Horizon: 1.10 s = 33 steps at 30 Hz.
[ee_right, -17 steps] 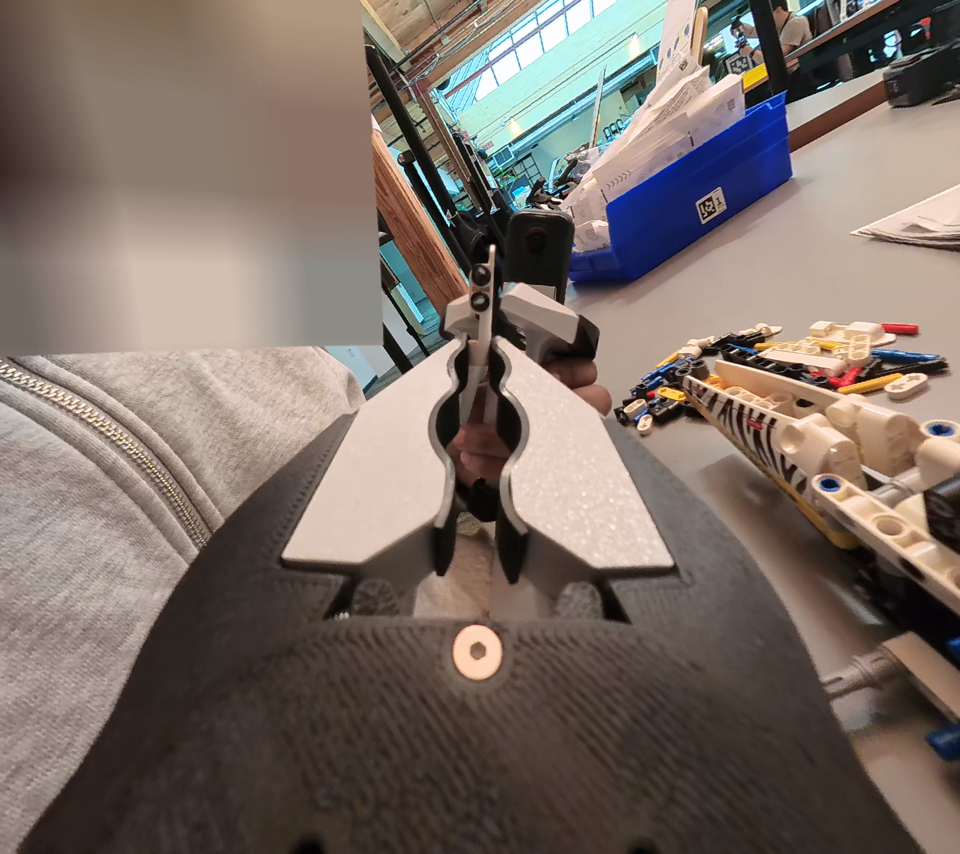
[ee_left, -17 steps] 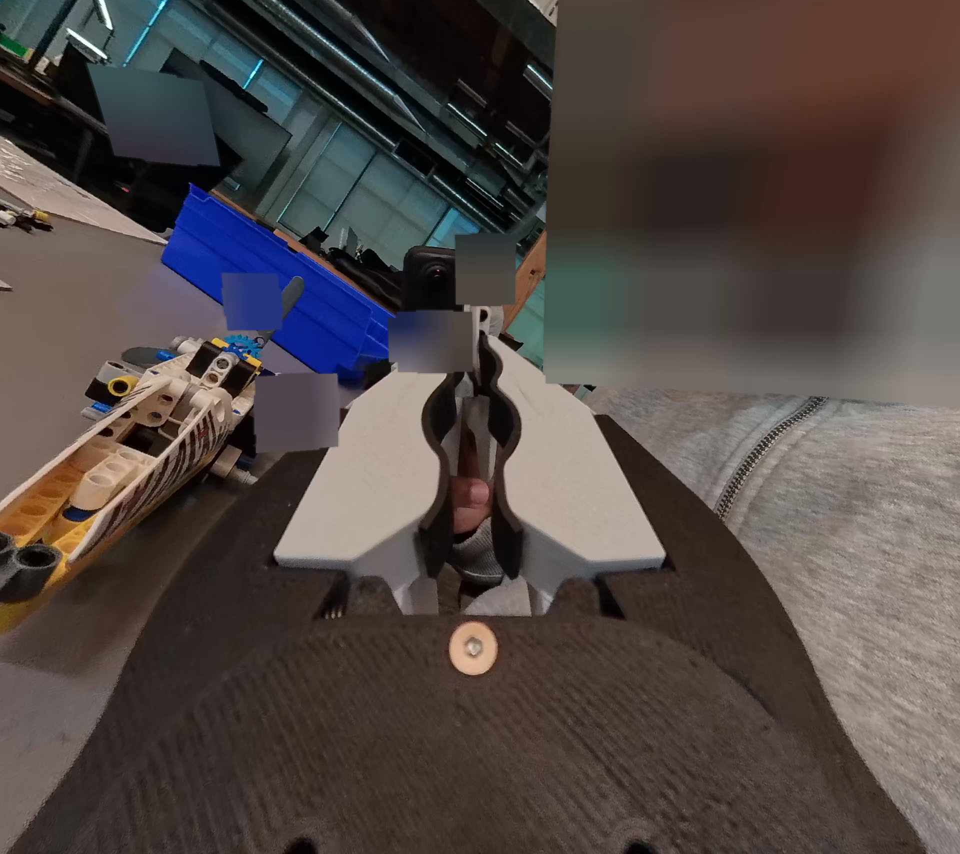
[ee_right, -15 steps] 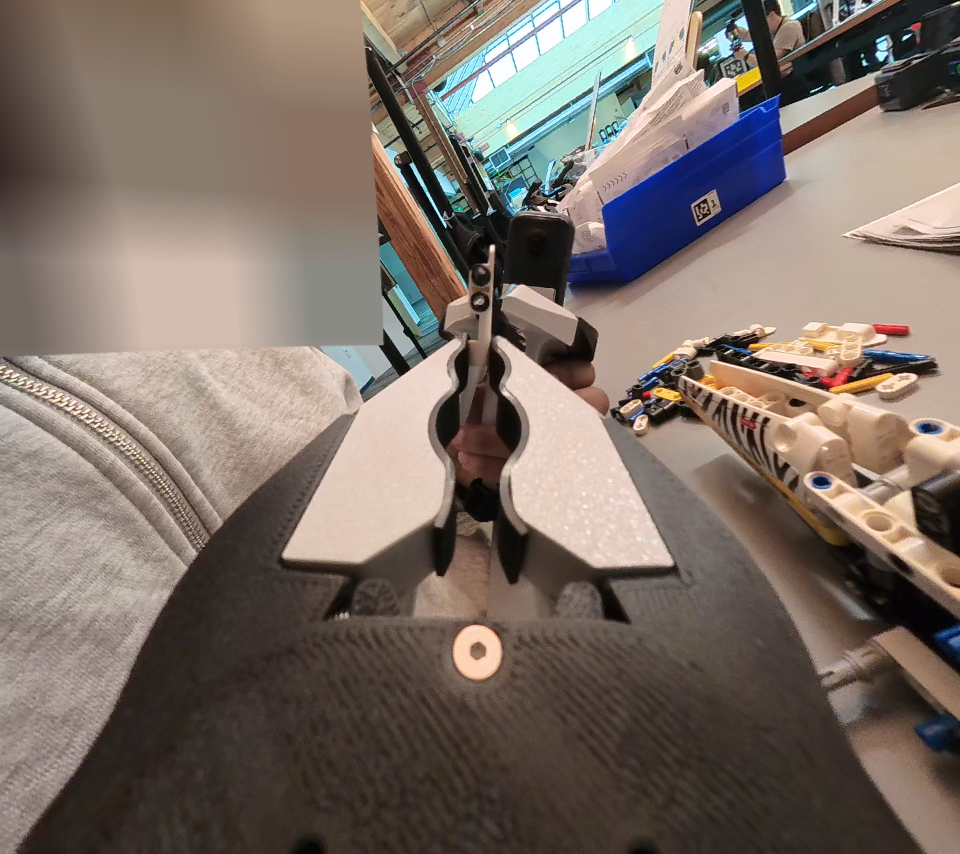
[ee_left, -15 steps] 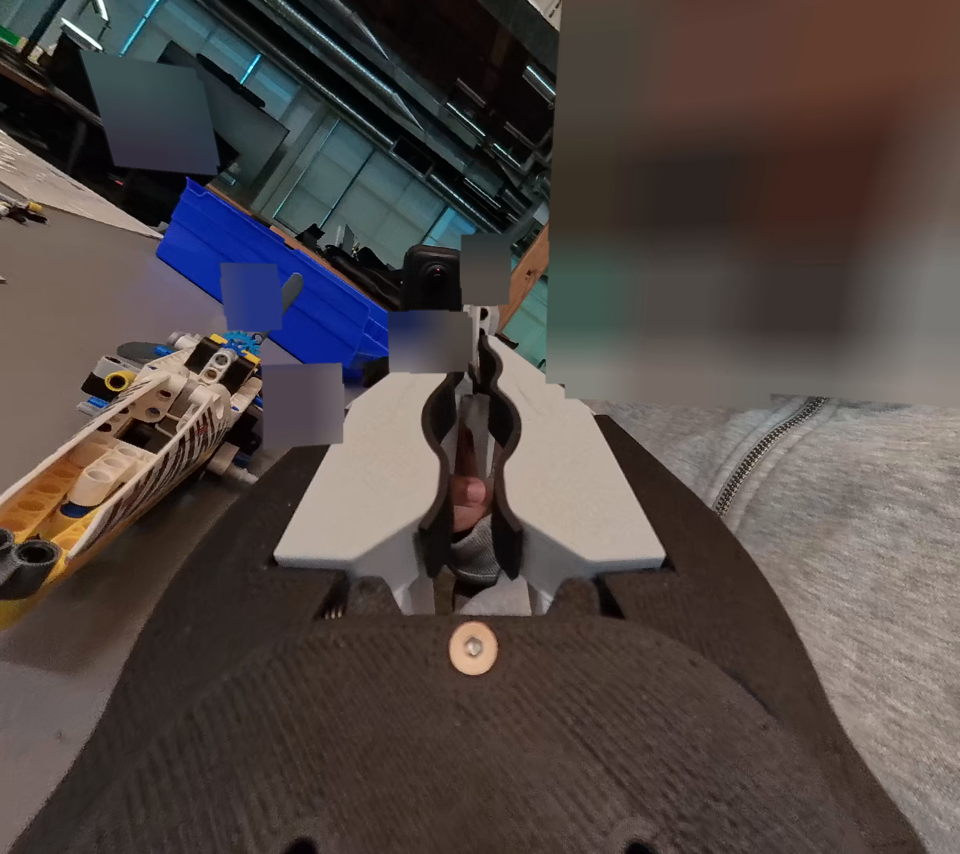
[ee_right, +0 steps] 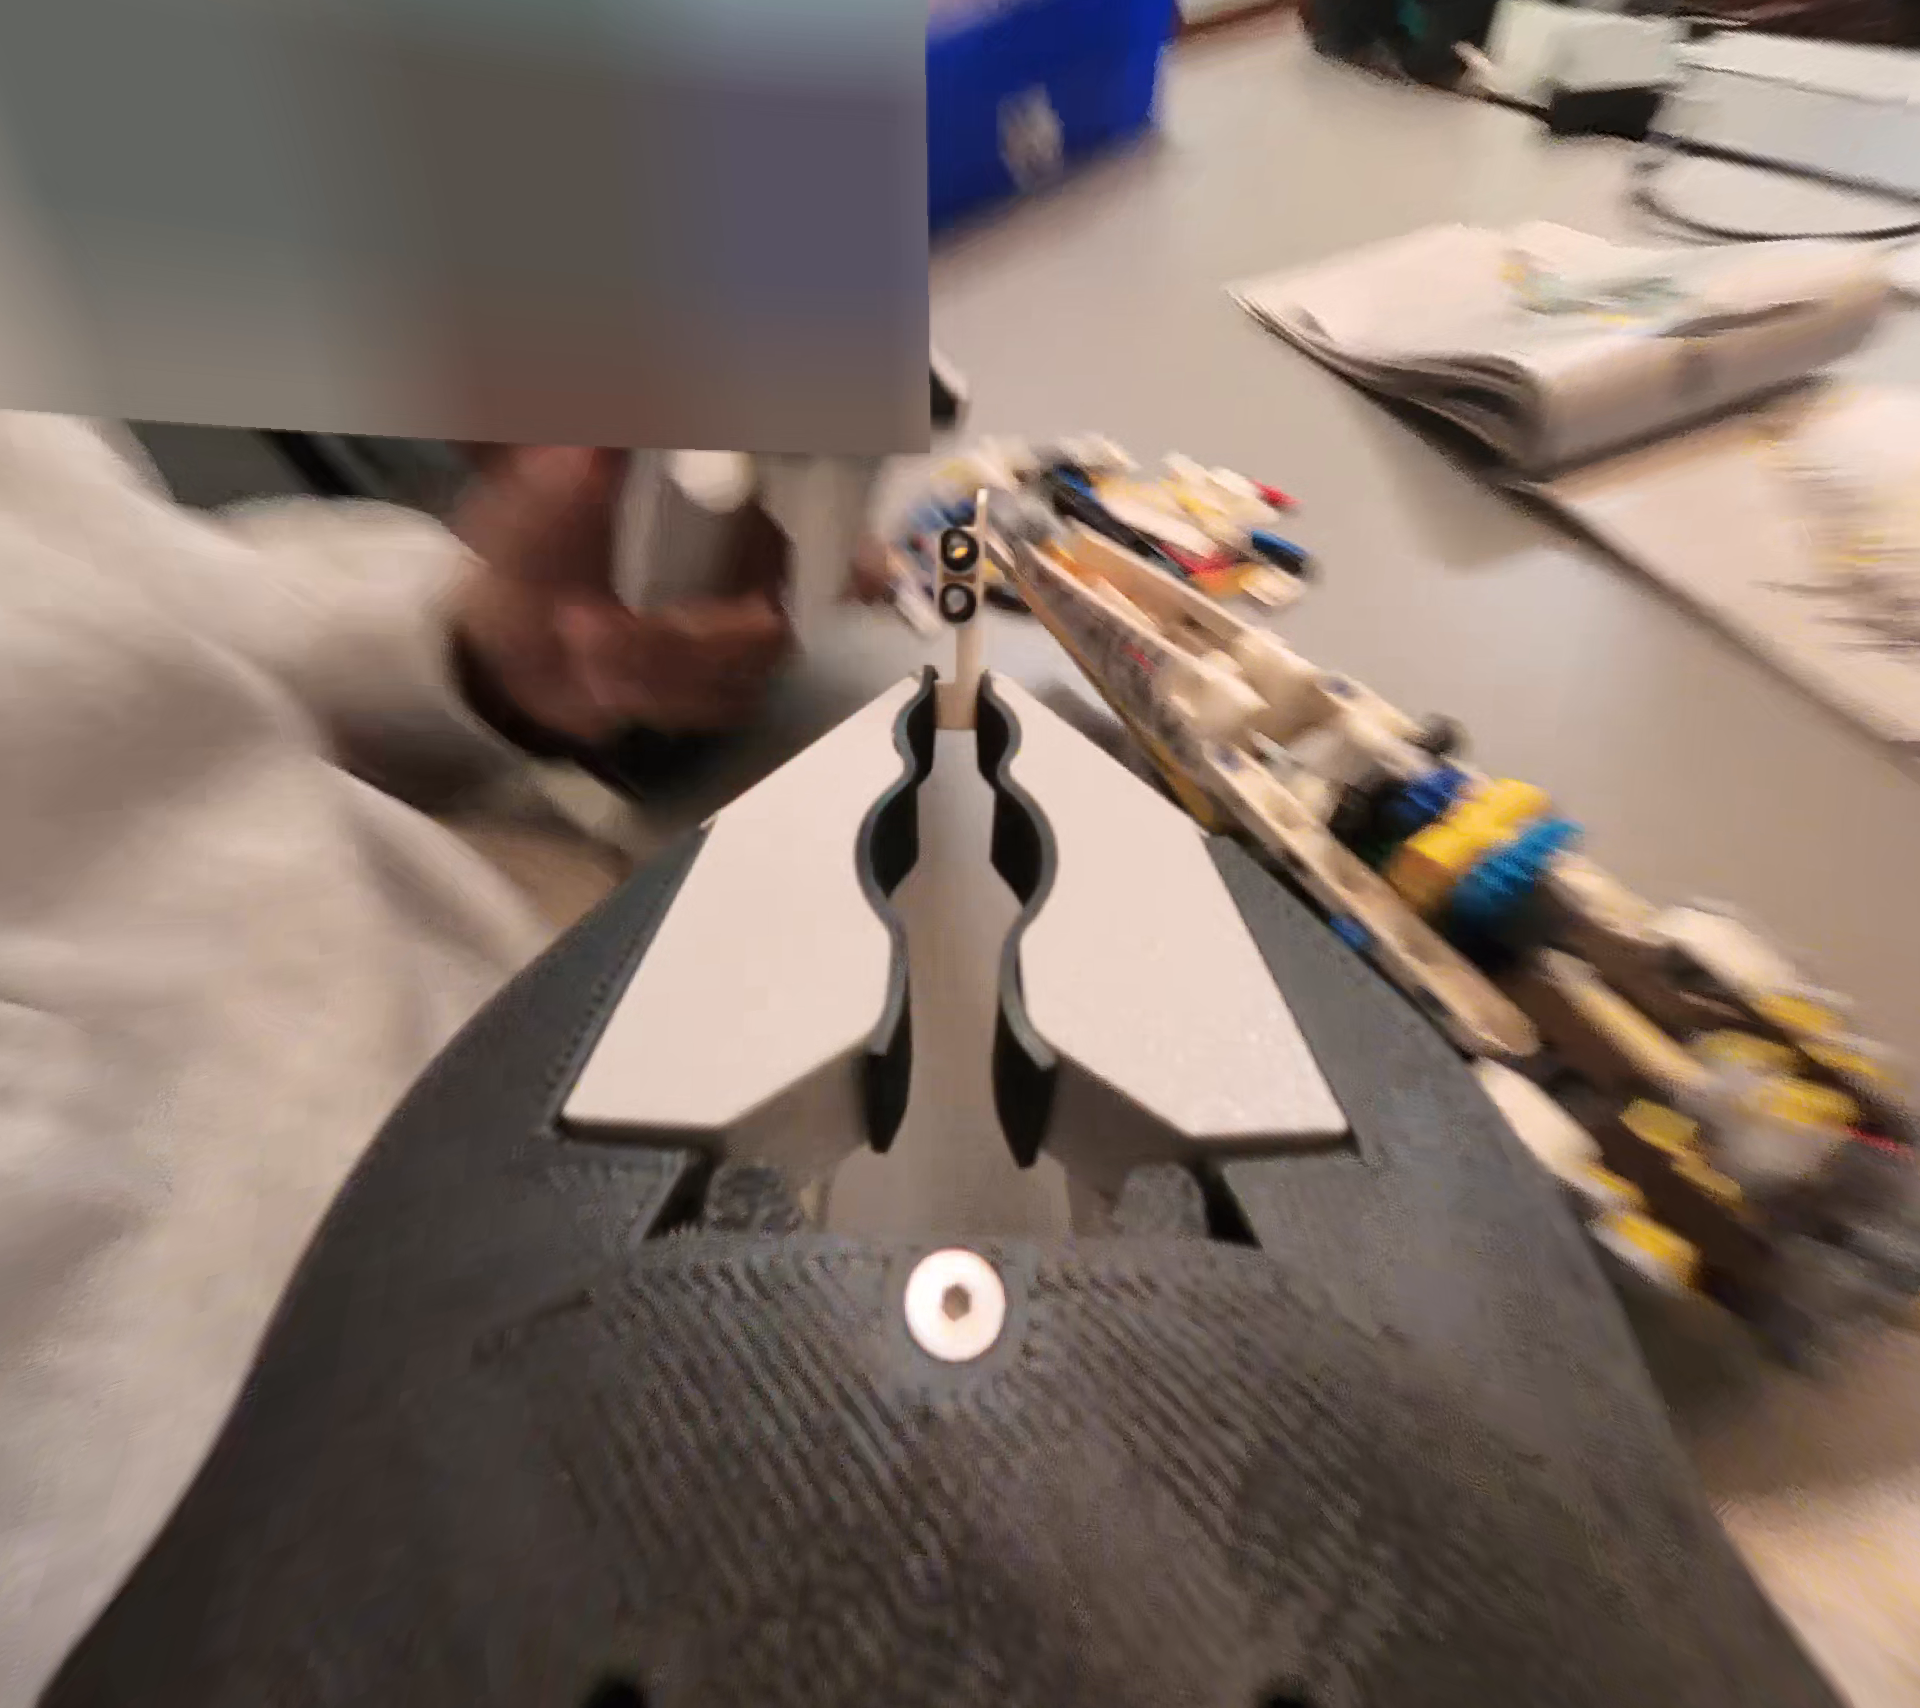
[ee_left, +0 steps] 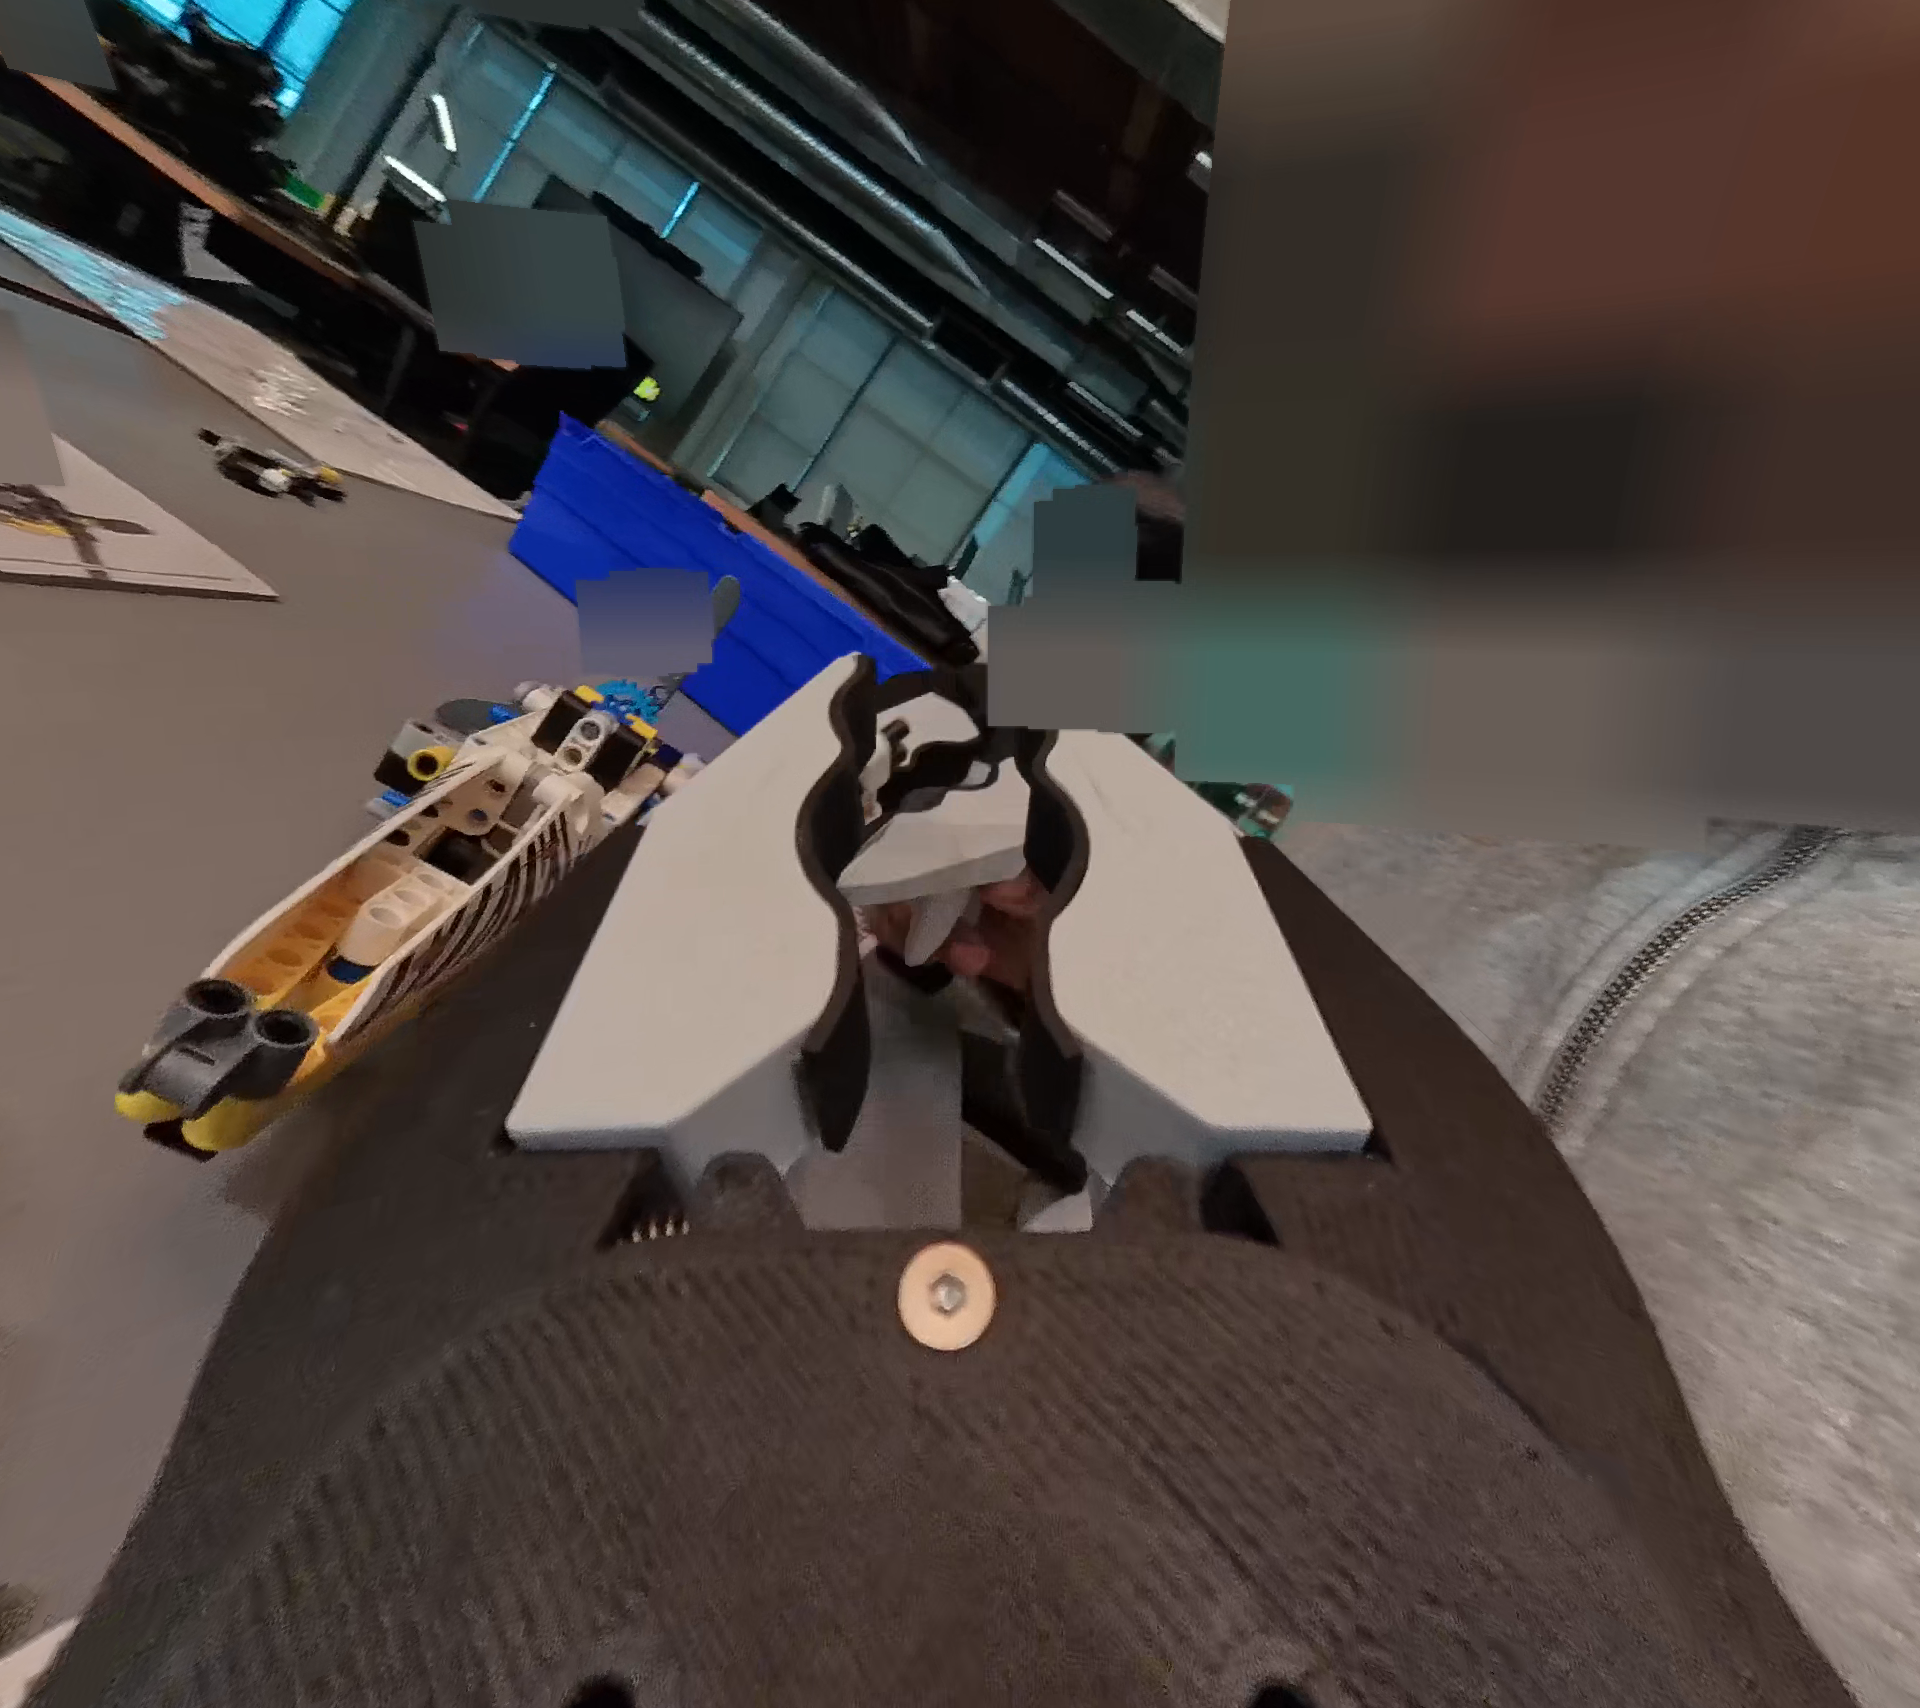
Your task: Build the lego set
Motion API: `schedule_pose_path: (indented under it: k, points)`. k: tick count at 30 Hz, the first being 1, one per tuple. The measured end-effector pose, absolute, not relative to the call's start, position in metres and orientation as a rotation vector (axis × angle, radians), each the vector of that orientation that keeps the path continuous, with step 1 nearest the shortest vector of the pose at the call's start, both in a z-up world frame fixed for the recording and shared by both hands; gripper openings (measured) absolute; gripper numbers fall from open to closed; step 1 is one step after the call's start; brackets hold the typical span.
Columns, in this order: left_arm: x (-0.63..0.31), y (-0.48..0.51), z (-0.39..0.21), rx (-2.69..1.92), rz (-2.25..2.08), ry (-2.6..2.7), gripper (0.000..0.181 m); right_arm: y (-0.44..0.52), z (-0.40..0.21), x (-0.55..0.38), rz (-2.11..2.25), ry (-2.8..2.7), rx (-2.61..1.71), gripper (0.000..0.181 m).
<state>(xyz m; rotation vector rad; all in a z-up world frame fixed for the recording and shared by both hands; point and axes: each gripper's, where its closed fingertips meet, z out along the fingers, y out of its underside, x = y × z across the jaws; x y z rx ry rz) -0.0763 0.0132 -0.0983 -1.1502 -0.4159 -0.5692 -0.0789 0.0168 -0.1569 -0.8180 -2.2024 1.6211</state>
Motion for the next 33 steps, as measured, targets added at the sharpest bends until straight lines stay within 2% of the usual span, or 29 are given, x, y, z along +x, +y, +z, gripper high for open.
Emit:
schedule_pose_path:
  k: [1,5,9,15,25,33]
  points:
    - [-0.076,0.014,-0.099,-1.169,-0.548,-0.415,0.024,0.022,-0.165,-0.080,1.467,-2.235,-0.775,0.005]
    - [-0.073,0.023,-0.112,-1.330,-0.470,-0.414,0.024,0.039,-0.196,-0.078,0.927,-2.340,-0.547,0.005]
    - [-0.073,0.030,-0.132,-1.538,-0.352,-0.420,0.024,0.044,-0.221,-0.076,0.679,-2.390,-0.425,0.005]
    - [-0.063,0.040,-0.181,-1.856,-0.440,-0.543,0.029,0.043,-0.224,-0.074,0.704,-2.382,-0.360,0.005]
    - [-0.066,0.039,-0.190,-1.845,-0.570,-0.646,0.030,0.034,-0.223,-0.061,0.847,-2.400,-0.218,0.006]
    - [-0.066,0.039,-0.190,-1.832,-0.602,-0.653,0.027,0.037,-0.220,-0.053,0.949,-2.431,-0.230,0.018]
